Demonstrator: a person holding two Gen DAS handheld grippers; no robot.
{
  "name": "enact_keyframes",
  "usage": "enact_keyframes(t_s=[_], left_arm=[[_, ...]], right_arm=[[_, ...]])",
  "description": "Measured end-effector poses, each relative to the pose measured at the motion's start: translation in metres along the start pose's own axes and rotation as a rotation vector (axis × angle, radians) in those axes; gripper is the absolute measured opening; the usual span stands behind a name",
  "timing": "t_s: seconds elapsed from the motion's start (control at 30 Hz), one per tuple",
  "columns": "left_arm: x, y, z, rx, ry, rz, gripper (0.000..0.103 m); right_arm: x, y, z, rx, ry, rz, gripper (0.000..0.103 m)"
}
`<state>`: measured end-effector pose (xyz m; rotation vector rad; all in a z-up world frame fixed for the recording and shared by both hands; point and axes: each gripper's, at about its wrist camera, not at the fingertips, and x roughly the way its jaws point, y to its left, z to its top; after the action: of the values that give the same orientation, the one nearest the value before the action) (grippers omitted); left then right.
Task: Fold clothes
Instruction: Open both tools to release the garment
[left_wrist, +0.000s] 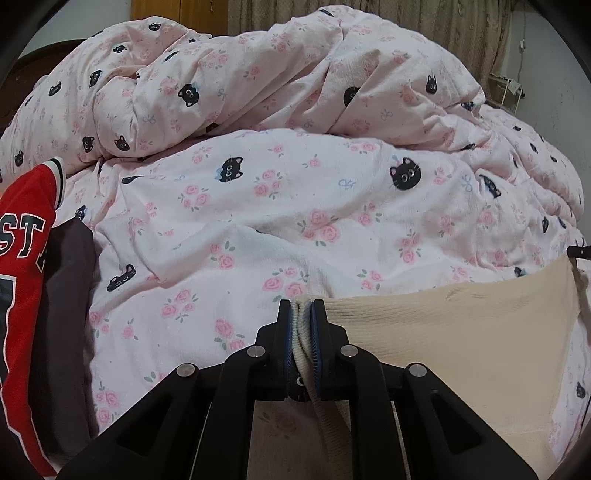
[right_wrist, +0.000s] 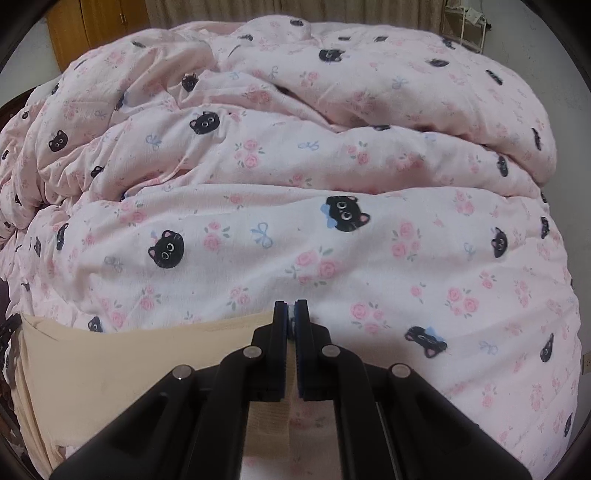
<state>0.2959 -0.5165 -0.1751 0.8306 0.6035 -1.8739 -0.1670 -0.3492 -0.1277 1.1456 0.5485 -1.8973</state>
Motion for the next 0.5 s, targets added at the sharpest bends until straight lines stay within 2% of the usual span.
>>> enact_keyframes(t_s=[0.1, 0.13, 0.17, 0.23, 0.37, 0.5], left_arm=[[0.004, 0.008, -0.001, -0.035, 0.004, 0.003, 0.02], [0.004, 0.013, -0.001, -0.059, 0.002, -0.003, 0.028], [0.003, 0.018, -0.001, -0.082, 0.0, -0.009, 0.034], [0.001, 0.026, -0.001, -0.117, -0.005, -0.028, 0.035], [-0.013, 0.028, -0.002, -0.108, -0.014, -0.027, 0.035], [-0.036, 0.027, -0.007, -0.073, -0.015, -0.034, 0.035]], right_arm=[[0.013, -0.003, 0.002, 0.014, 0.029, -0.036, 0.014], [0.014, -0.008, 0.001, 0.027, 0.03, -0.053, 0.022], [0.013, -0.013, 0.001, 0.043, 0.024, -0.059, 0.034], [0.005, -0.026, -0.003, 0.08, -0.002, -0.048, 0.046], [-0.017, -0.042, -0.02, 0.079, -0.021, 0.05, 0.046], [-0.033, -0.037, -0.048, -0.006, -0.001, 0.135, 0.044]])
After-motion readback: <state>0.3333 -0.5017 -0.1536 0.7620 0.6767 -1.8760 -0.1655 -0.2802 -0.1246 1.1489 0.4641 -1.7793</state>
